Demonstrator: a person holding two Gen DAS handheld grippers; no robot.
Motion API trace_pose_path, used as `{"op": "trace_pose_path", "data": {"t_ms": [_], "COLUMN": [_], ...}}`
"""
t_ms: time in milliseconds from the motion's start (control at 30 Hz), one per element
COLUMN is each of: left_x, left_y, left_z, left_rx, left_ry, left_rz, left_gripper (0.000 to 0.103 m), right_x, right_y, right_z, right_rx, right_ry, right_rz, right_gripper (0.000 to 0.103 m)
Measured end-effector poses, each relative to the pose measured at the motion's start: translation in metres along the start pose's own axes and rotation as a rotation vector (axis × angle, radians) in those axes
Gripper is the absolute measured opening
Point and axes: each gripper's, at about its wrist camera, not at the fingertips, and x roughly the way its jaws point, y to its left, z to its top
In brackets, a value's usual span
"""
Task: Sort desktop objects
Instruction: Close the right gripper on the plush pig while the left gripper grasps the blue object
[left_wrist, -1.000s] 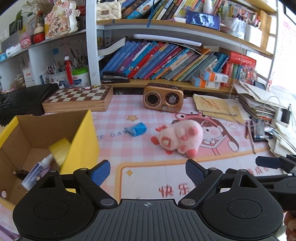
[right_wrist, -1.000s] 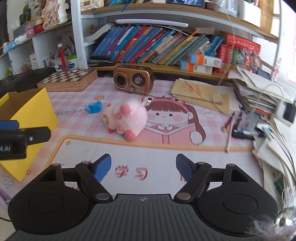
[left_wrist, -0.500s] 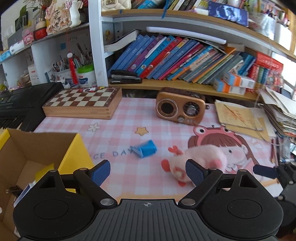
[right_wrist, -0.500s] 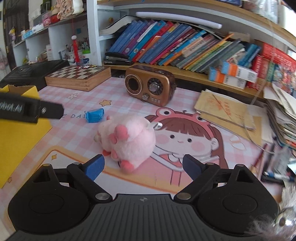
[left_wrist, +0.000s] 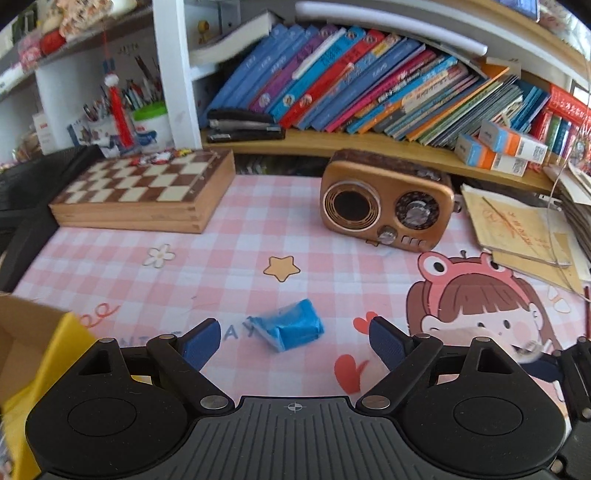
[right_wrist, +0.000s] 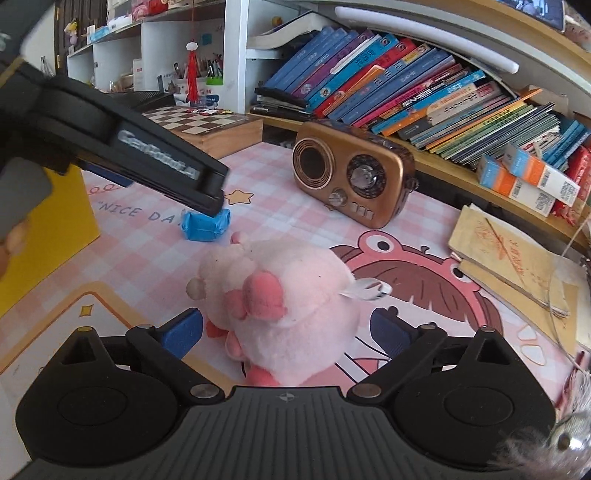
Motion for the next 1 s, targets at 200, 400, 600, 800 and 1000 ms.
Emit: {"op": "trace_pose_path", "data": {"t_ms": [200,400,600,800,1000], "left_x": [0.041,0.061,0.063,0.046,-0.009], "left_y": [0.006,0.001,0.000,0.005,-0.001], "left_z": [0.005,0.004,0.007,0.007,0.008], "left_rx": [-0.074,-0.071,-0.074,-0.090,-0.053], "left_ry": [0.071,0.094,0.060,0.030,-0.085], "left_rz": [0.022,0.048,0.076,0.047,-0.011], "left_gripper": [0.085,0.071,0.046,0.039,0.038], "right_x": [0.008,0.007,0.006,-0.007,-0.039], "right_y": [-0.003,-0.004,-0.001,-0.004,-0.010], "right_z": [0.001,0.000,0.000,0.000,-0.001], "right_rx": [-0.013,-0.007,-0.020,0.016,0.137], "right_ry": [-0.014,-0.019,-0.023,-0.033,-0.051], "right_rz": [0.023,0.042,0.038,-0.040,-0.085], "right_gripper": [0.095,0.086,0.069,0.059,0.059]}}
